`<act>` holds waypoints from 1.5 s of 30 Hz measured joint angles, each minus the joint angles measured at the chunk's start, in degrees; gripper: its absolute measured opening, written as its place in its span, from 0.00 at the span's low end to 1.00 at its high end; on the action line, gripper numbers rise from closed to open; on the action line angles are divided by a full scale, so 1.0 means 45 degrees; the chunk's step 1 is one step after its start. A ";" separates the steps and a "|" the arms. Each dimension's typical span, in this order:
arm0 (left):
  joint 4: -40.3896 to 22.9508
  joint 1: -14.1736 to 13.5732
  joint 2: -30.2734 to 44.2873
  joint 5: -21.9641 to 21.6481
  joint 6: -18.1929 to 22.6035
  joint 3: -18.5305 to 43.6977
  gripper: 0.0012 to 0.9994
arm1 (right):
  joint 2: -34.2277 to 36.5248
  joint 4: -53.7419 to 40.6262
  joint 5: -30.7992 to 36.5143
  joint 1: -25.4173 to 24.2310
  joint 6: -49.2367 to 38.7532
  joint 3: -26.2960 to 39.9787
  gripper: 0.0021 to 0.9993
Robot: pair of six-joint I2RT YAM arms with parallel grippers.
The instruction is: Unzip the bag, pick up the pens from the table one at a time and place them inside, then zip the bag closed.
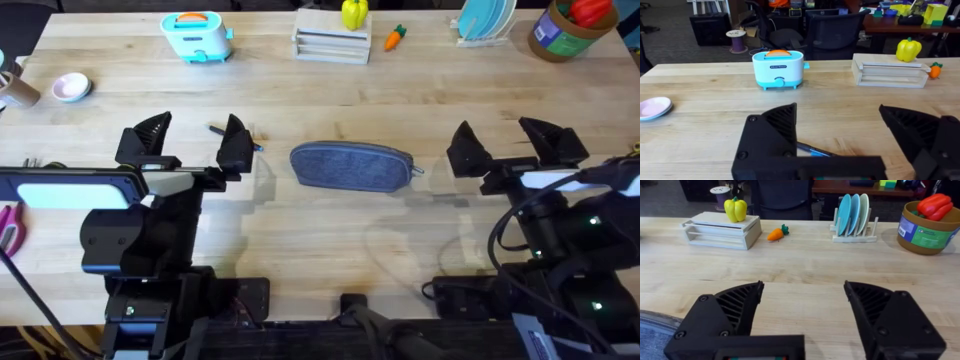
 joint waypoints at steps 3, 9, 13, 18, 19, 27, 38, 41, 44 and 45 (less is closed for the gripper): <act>0.0000 0.0029 0.0000 0.0000 0.0005 0.0000 0.99 | 0.0000 -0.0058 0.0000 -0.0024 -0.0009 0.0005 1.00; 0.0000 0.0029 0.0000 0.0000 0.0005 0.0000 0.99 | 0.0000 -0.0054 0.0000 -0.0024 -0.0005 0.0005 1.00; 0.0000 0.0029 0.0000 0.0000 0.0005 0.0000 0.99 | 0.0000 -0.0053 0.0010 -0.0024 -0.0005 0.0005 1.00; -0.0011 0.0029 0.0000 0.0124 0.0005 0.0000 0.99 | 0.0000 -0.0156 -0.0057 -0.0024 -0.0008 0.0034 1.00; -0.0103 0.0029 0.0000 0.0197 0.0000 0.0019 0.99 | 0.0000 -0.0284 -0.0058 -0.0024 -0.0005 0.0086 1.00; -0.2794 0.0029 0.1340 0.0915 0.0356 0.3134 0.99 | 0.1797 -0.5765 -0.0383 -0.0024 -0.0064 0.4239 1.00; -0.8417 0.0029 0.8004 0.3707 0.3700 1.1036 0.99 | 0.8862 -1.0648 -0.0894 -0.0024 -0.0204 1.2500 1.00; -0.9603 0.0029 0.9204 0.4103 0.4750 1.2429 0.99 | 1.0197 -1.1360 -0.1088 -0.0024 -0.0204 1.3714 1.00; -1.1460 0.0029 1.0515 0.4833 0.7054 1.3580 0.99 | 1.1334 -1.1487 -0.1377 -0.0024 -0.0202 1.4722 1.00; -1.1832 0.0029 1.0689 0.5033 0.7626 1.3665 0.99 | 1.1365 -1.1465 -0.1389 -0.0024 -0.0204 1.4751 1.00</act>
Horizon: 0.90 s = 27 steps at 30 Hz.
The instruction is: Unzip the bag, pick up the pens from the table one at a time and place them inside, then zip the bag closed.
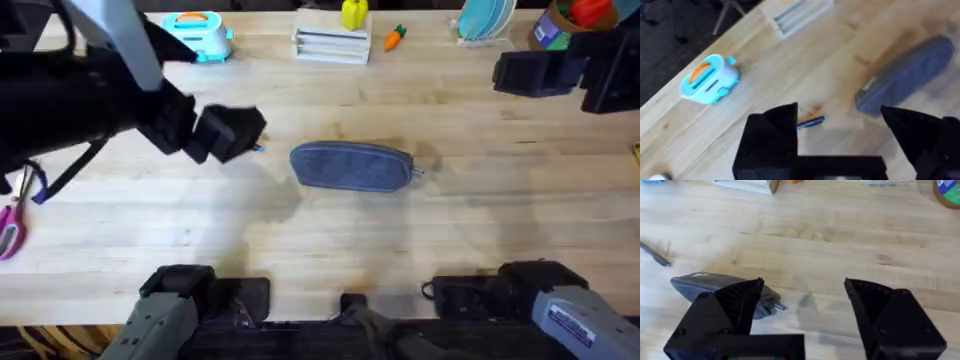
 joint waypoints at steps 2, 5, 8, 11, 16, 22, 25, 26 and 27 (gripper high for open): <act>-0.0625 0.0000 0.0243 0.0360 0.1269 0.0032 0.99 | 0.0006 0.0035 -0.0035 0.0000 0.0001 0.0010 1.00; -0.0858 0.0000 0.0468 0.0610 0.3192 0.0032 0.99 | 0.0006 0.0197 -0.0044 0.0000 0.0005 0.0029 1.00; -0.0845 0.0000 0.0540 0.0586 0.4590 0.0032 0.99 | 0.0006 0.0201 -0.0162 0.0000 0.0000 0.0039 1.00; -0.0981 0.0000 0.0550 0.0628 0.5316 0.0032 0.99 | 0.0003 0.0198 -0.0706 0.0000 0.0005 0.0044 1.00; -0.1413 0.0000 0.1468 0.1427 0.7603 0.0095 0.99 | 0.0003 0.0201 -0.1367 0.0000 0.0007 0.0044 1.00; -0.1478 0.0000 0.3898 0.3196 0.9041 0.0105 0.99 | 0.0001 0.0201 -0.1438 0.0000 0.0000 0.0044 1.00; -0.1729 0.0000 0.5018 0.3932 0.9921 0.0105 0.99 | 0.0006 0.0201 -0.1467 0.0000 0.0000 0.0044 1.00; -0.1855 0.0000 0.5358 0.4151 1.0240 0.0105 0.99 | 0.0004 0.0201 -0.1473 0.0000 0.0001 0.0044 1.00; -0.1981 0.0000 0.5688 0.4361 1.0571 0.0105 0.99 | 0.0006 0.0201 -0.1477 0.0000 0.0000 0.0044 1.00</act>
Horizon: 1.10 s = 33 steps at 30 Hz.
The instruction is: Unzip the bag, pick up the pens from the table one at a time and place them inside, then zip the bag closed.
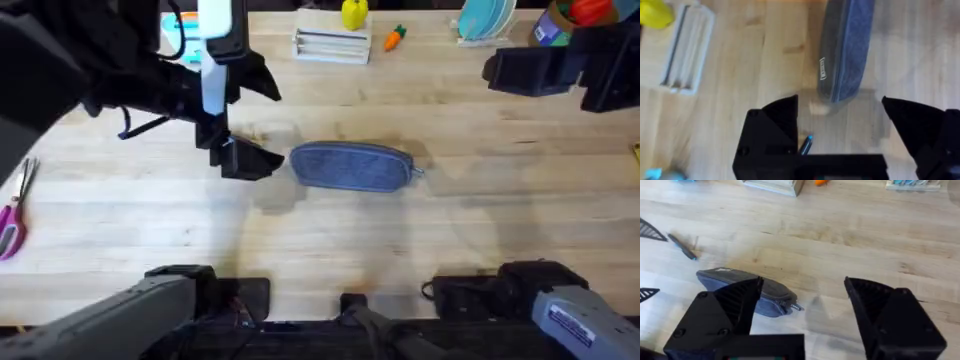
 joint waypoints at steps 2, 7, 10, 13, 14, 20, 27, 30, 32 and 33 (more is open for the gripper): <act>-0.0200 0.0000 0.0584 0.0411 0.0585 0.0000 0.99 | -0.0001 -0.0001 -0.0001 0.0000 0.0004 0.0000 1.00; -0.0735 0.0000 0.1711 0.1263 0.1921 0.0000 0.99 | -0.0001 -0.0208 -0.0014 0.0000 0.0000 0.0000 1.00; -0.0826 0.0000 0.2197 0.1536 0.2333 0.0000 0.99 | 0.0000 -0.0238 -0.0044 0.0000 0.0004 0.0000 1.00; -0.0811 0.0000 0.3247 0.1744 0.2679 0.0000 0.99 | 0.0086 -0.0243 -0.0044 0.0000 0.0000 0.0000 1.00; -0.0811 0.0000 0.3326 0.1818 0.2694 0.0000 0.99 | 0.0132 -0.0243 -0.0044 0.0000 0.0000 0.0000 1.00; -0.0541 0.0000 0.3435 0.2001 0.2743 0.0000 0.99 | 0.0214 -0.0243 -0.0047 0.0000 0.0002 0.0000 1.00; -0.0034 -0.0062 0.3435 0.1832 0.2770 0.0000 0.99 | 0.0214 -0.0243 -0.0044 0.0000 0.0000 0.0000 1.00; -0.0011 -0.0120 0.3520 0.1712 0.2771 0.0000 0.99 | 0.0214 -0.0243 -0.0049 0.0000 0.0003 0.0000 1.00; 0.0013 -0.0201 0.3762 0.1639 0.2771 0.0000 0.99 | 0.0214 -0.0243 -0.0049 0.0000 0.0003 0.0000 1.00; 0.0010 -0.0240 0.3940 0.1620 0.2769 0.0000 0.99 | 0.0214 -0.0240 -0.0046 0.0000 0.0000 0.0000 1.00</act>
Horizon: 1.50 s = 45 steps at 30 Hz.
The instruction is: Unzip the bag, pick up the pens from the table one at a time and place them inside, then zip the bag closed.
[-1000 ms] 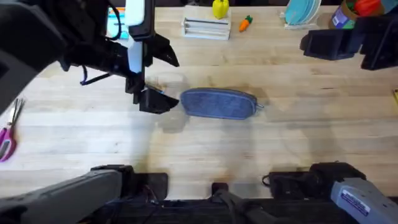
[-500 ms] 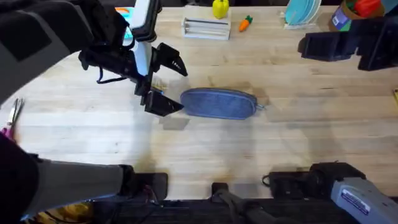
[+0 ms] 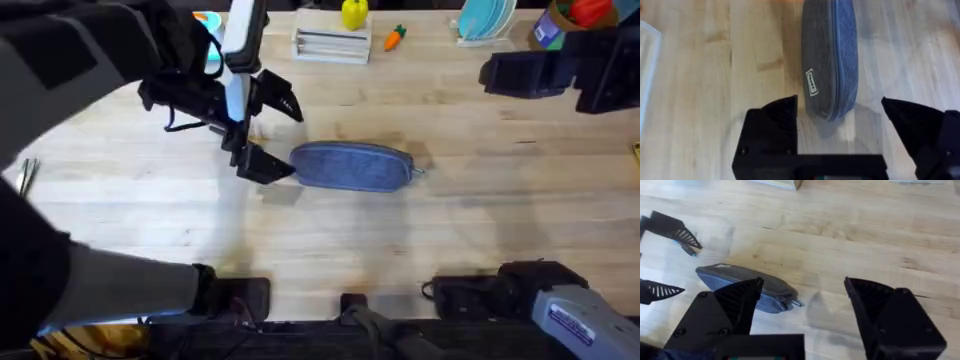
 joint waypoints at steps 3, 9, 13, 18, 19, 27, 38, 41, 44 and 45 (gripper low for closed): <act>0.0030 -0.0144 0.0706 -0.0004 -0.0001 0.0000 0.99 | 0.0000 -0.0003 0.0002 0.0000 0.0003 0.0000 1.00; 0.0437 -0.0260 0.1647 0.0314 -0.0003 0.0000 0.99 | 0.0000 -0.0003 -0.0003 0.0000 0.0000 0.0000 1.00; 0.0434 -0.0260 0.1656 0.0624 -0.0001 0.0000 0.99 | 0.0000 0.0002 -0.0003 0.0000 0.0003 0.0000 1.00; 0.0481 -0.0351 0.1670 0.0807 -0.0003 0.0000 0.99 | 0.0000 0.0012 -0.0003 0.0000 0.0000 0.0000 1.00; 0.0493 -0.0393 0.1692 0.0812 -0.0003 0.0005 0.99 | 0.0000 0.0011 -0.0003 0.0000 0.0000 0.0000 1.00; 0.0682 -0.0546 0.2079 0.0895 -0.0009 0.0010 0.98 | 0.0000 0.0012 -0.0003 0.0000 0.0000 0.0000 1.00; 0.0714 -0.0595 0.2094 0.0807 -0.0008 0.0010 0.04 | 0.0000 -0.0507 -0.0003 0.0000 0.0000 0.0000 1.00; 0.0714 -0.0595 0.2089 0.0807 -0.0008 0.0010 0.04 | 0.0024 -0.1051 -0.0003 0.0000 -0.0039 0.0000 1.00; 0.0714 -0.0595 0.2093 0.0803 -0.0008 0.0010 0.04 | 0.0073 -0.1242 -0.0099 0.0000 -0.0092 -0.0060 1.00; 0.0715 -0.0595 0.2094 0.0807 -0.0008 0.0010 0.04 | 0.0073 -0.1262 -0.0154 0.0000 -0.0092 -0.0169 1.00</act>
